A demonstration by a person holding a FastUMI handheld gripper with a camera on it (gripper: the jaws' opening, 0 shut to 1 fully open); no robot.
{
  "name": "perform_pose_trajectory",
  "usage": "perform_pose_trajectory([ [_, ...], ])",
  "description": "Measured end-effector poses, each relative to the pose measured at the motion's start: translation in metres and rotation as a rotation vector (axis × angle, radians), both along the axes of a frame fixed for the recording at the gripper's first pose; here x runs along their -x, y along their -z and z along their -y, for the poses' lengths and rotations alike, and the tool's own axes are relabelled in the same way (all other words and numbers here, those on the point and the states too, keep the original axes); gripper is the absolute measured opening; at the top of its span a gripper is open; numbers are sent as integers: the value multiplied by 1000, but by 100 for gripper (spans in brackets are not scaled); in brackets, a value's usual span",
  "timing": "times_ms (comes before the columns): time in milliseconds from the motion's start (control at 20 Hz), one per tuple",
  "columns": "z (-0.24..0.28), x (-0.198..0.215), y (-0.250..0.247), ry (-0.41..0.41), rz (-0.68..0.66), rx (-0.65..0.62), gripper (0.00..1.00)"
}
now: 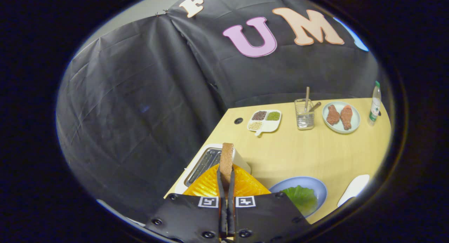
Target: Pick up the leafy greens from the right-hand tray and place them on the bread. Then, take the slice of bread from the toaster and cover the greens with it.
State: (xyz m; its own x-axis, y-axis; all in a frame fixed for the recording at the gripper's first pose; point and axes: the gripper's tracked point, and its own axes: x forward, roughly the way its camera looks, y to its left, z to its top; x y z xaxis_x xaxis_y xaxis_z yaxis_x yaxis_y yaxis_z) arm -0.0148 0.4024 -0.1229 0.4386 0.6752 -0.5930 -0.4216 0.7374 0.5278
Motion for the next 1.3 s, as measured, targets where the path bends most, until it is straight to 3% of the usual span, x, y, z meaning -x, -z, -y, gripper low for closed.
perform_pose_trajectory([
  [1300,105,34,124,142,-235,67,5],
])
